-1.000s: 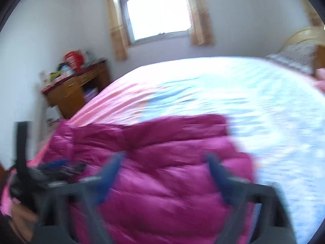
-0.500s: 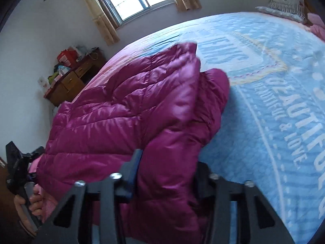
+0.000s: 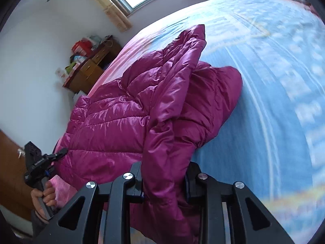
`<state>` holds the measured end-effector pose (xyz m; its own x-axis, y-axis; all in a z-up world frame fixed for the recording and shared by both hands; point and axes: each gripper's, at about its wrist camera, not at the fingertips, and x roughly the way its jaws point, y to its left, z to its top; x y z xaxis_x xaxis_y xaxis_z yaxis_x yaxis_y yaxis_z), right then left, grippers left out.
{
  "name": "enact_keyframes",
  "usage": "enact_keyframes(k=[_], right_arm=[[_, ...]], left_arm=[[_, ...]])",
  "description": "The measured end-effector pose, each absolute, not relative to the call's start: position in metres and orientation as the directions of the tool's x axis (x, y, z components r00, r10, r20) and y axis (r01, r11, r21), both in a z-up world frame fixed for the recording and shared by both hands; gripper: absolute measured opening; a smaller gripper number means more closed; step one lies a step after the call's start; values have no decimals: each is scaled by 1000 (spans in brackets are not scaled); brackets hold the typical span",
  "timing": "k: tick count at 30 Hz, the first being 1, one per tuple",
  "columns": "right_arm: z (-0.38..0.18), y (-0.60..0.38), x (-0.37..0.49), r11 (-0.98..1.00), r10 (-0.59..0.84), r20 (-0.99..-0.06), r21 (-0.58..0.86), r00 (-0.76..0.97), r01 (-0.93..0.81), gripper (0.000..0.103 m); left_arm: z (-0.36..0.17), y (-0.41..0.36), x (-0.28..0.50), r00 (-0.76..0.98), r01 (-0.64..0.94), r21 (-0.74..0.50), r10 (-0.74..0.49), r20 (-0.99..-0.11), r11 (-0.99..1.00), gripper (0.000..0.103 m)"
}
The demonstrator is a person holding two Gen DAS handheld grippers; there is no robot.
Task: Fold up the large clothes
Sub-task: 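Grasp the folded jacket edge with the right tool while the left tool grasps the jacket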
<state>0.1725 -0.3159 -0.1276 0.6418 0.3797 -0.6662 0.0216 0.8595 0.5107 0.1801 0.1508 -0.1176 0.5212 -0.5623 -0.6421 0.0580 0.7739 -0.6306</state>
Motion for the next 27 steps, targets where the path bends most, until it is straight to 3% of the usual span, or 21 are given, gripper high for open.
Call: enact_keyframes(k=[2, 6, 7, 9, 12, 16, 18, 20, 22, 27], right_arm=[[-127, -323, 153, 870, 341, -673, 490, 657, 50, 46], [-99, -339, 113, 888, 67, -634, 390, 771, 243, 49], [-88, -334, 108, 897, 27, -604, 367, 797, 248, 49], [-68, -301, 110, 938, 86, -529, 329, 844, 110, 48], [-57, -228, 139, 967, 201, -524, 240, 828, -83, 0], [-73, -162, 192, 937, 315, -518, 302, 795, -175, 0], [-97, -146, 211, 940, 304, -562, 307, 770, -147, 0], [-143, -146, 229, 902, 361, -615, 420, 701, -97, 0], [-155, -147, 225, 900, 366, -564, 416, 741, -127, 0], [-159, -153, 221, 892, 373, -557, 437, 742, -121, 0]], left_arm=[[-124, 154, 164, 527, 48, -623, -549, -648, 781, 38], [-119, 156, 167, 566, 41, -585, -501, -654, 810, 68], [-116, 156, 171, 582, 46, -587, -499, -642, 809, 76], [-112, 156, 178, 614, 65, -571, -484, -624, 818, 84], [-117, 140, 197, 600, 74, -575, -497, -627, 815, 84], [-128, 146, 180, 634, 47, -594, -484, -604, 803, 82], [-128, 146, 176, 644, 43, -585, -470, -604, 810, 76], [-129, 150, 175, 654, 39, -599, -474, -590, 800, 69], [-132, 160, 171, 665, 31, -628, -486, -568, 777, 54], [-114, 145, 169, 704, 64, -620, -476, -527, 782, 25]])
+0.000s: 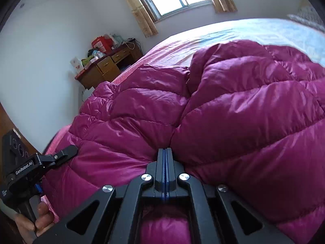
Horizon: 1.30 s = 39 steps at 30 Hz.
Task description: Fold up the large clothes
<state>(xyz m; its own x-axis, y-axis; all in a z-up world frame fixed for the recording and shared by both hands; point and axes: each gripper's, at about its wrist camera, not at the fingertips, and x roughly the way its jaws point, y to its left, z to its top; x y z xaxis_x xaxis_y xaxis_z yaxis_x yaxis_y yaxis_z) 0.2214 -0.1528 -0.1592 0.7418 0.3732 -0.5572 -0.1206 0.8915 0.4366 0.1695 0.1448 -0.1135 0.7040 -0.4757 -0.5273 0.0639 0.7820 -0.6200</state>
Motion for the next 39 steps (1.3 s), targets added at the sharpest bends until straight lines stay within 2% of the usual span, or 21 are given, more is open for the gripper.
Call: enact_keyframes(k=[7, 12, 19, 23, 27, 33, 39], right_arm=[[-166, -185, 215, 811, 464, -517, 575, 720, -110, 0], [-168, -201, 216, 747, 543, -496, 654, 678, -120, 0], [-164, -246, 209, 639, 629, -468, 766, 622, -70, 1], [-140, -291, 169, 683, 560, -470, 728, 683, -60, 2], [-136, -362, 123, 717, 425, -501, 695, 754, 58, 2], [-147, -428, 74, 652, 337, -447, 746, 828, 138, 2], [-146, -457, 53, 632, 307, -382, 767, 872, 113, 2]], left_arm=[[-43, 100, 155, 733, 276, -540, -537, -417, 795, 20], [-10, 40, 145, 696, 438, -431, -601, -392, 789, 18], [-3, -30, 140, 607, 584, -339, -674, -420, 737, 17], [-1, -54, 138, 572, 623, -311, -689, -445, 718, 17], [-13, -90, 136, 526, 648, -279, -681, -509, 708, 17], [-57, -150, 123, 482, 693, -158, -615, -624, 704, 17], [-77, -173, 110, 487, 715, -90, -586, -648, 694, 17]])
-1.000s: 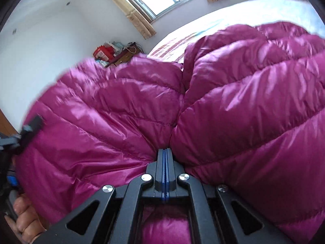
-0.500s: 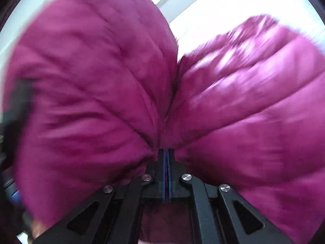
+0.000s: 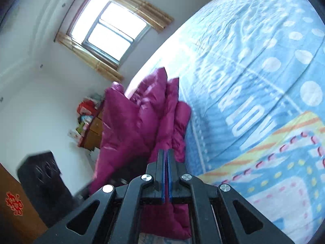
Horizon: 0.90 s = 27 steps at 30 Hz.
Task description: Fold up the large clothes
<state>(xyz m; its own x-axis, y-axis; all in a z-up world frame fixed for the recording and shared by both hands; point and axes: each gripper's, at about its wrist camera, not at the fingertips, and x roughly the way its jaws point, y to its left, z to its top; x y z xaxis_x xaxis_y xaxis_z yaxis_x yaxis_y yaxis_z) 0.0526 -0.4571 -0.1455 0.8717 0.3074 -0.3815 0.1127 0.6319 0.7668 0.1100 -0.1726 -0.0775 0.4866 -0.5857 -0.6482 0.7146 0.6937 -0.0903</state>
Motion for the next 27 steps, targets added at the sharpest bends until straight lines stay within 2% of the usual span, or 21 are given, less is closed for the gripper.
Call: enact_keyframes(k=[4, 8, 10, 11, 14, 16, 17, 19, 21, 24, 27], right_arm=[[-128, -444, 65, 662, 278, -382, 741, 881, 113, 2], [-86, -428, 97, 707, 369, -279, 703, 887, -72, 2], [-72, -418, 111, 732, 400, -258, 668, 880, -137, 2], [-67, -414, 121, 732, 434, -260, 659, 863, -170, 2], [-79, -405, 157, 751, 447, -381, 651, 809, -108, 2], [-100, -404, 178, 794, 399, -501, 608, 768, -16, 2], [-115, -405, 186, 782, 418, -524, 624, 742, 0, 1], [-132, -413, 184, 732, 452, -492, 681, 744, 6, 0], [-141, -418, 183, 704, 469, -465, 710, 751, 0, 0], [-154, -424, 185, 669, 500, -427, 743, 754, -22, 0], [-165, -429, 190, 631, 524, -401, 775, 751, -27, 0]], left_arm=[[-89, -176, 111, 479, 715, -93, -583, -657, 693, 17], [-92, -186, 109, 494, 705, -89, -576, -651, 704, 18], [-92, -185, 108, 497, 706, -87, -580, -645, 703, 18], [-92, -183, 107, 496, 708, -90, -583, -643, 701, 18], [-88, -175, 106, 469, 720, -125, -612, -637, 682, 25], [-83, -166, 100, 434, 743, -147, -638, -636, 653, 43], [-79, -161, 95, 409, 764, -155, -655, -636, 627, 48], [-67, -146, 77, 368, 805, -152, -684, -630, 573, 75], [-52, -124, 60, 353, 834, -148, -720, -597, 532, 89], [-26, -89, 54, 362, 842, -163, -763, -535, 514, 91], [-1, -66, 83, 477, 774, -158, -728, -493, 614, 93]])
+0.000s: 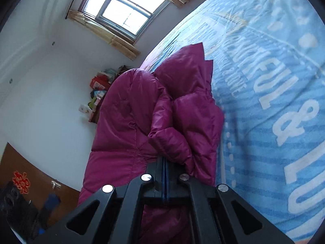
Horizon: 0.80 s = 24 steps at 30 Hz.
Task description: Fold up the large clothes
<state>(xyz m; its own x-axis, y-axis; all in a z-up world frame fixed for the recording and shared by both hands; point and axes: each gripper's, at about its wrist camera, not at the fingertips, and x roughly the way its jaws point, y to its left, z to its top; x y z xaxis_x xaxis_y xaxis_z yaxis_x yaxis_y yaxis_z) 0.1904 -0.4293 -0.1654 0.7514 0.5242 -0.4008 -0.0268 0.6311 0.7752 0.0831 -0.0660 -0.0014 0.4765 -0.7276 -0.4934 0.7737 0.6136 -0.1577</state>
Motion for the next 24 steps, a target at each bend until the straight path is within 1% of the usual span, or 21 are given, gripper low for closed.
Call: enact_keyframes(k=[3, 6, 8, 10, 11, 12, 14, 15, 17, 19, 21, 23, 24], right_arm=[[-165, -427, 190, 651, 513, -407, 758, 755, -34, 0], [-163, -423, 184, 665, 506, -415, 746, 756, -36, 0], [-162, -423, 179, 659, 503, -412, 752, 760, -29, 0], [-150, -419, 167, 686, 479, -422, 727, 770, -28, 0], [-145, -418, 163, 713, 460, -435, 701, 774, -31, 0], [-138, -413, 156, 749, 433, -457, 662, 777, -28, 0], [-124, -406, 143, 822, 363, -506, 570, 783, -12, 1], [-115, -400, 135, 858, 318, -524, 514, 790, -4, 1], [-96, -390, 118, 898, 262, -515, 440, 816, -11, 2], [-73, -377, 98, 904, 290, -456, 420, 841, -83, 2], [-55, -358, 83, 889, 370, -403, 414, 837, -193, 2], [-53, -339, 77, 854, 471, -393, 427, 789, -297, 2], [-53, -330, 75, 849, 488, -408, 429, 772, -309, 2]], left_arm=[[10, -65, 135, 573, 666, -189, -656, -491, 722, 93], [-3, -79, 181, 594, 587, -223, -601, -535, 778, 93], [-23, -94, 197, 591, 538, -210, -543, -596, 816, 93], [-56, -107, 205, 552, 482, -192, -467, -691, 855, 92], [-68, -111, 205, 555, 467, -163, -431, -712, 869, 92], [-73, -113, 202, 582, 455, -131, -406, -705, 881, 96], [-73, -116, 193, 606, 456, -106, -396, -690, 884, 98], [-71, -119, 190, 610, 462, -83, -384, -693, 883, 100], [-72, -125, 191, 612, 465, -54, -366, -701, 883, 102], [-75, -128, 193, 615, 463, -46, -358, -702, 885, 102], [-74, -134, 197, 622, 459, -26, -342, -704, 888, 103], [-75, -135, 195, 630, 453, -1, -322, -707, 891, 103], [-75, -134, 197, 634, 451, 10, -312, -708, 893, 103]])
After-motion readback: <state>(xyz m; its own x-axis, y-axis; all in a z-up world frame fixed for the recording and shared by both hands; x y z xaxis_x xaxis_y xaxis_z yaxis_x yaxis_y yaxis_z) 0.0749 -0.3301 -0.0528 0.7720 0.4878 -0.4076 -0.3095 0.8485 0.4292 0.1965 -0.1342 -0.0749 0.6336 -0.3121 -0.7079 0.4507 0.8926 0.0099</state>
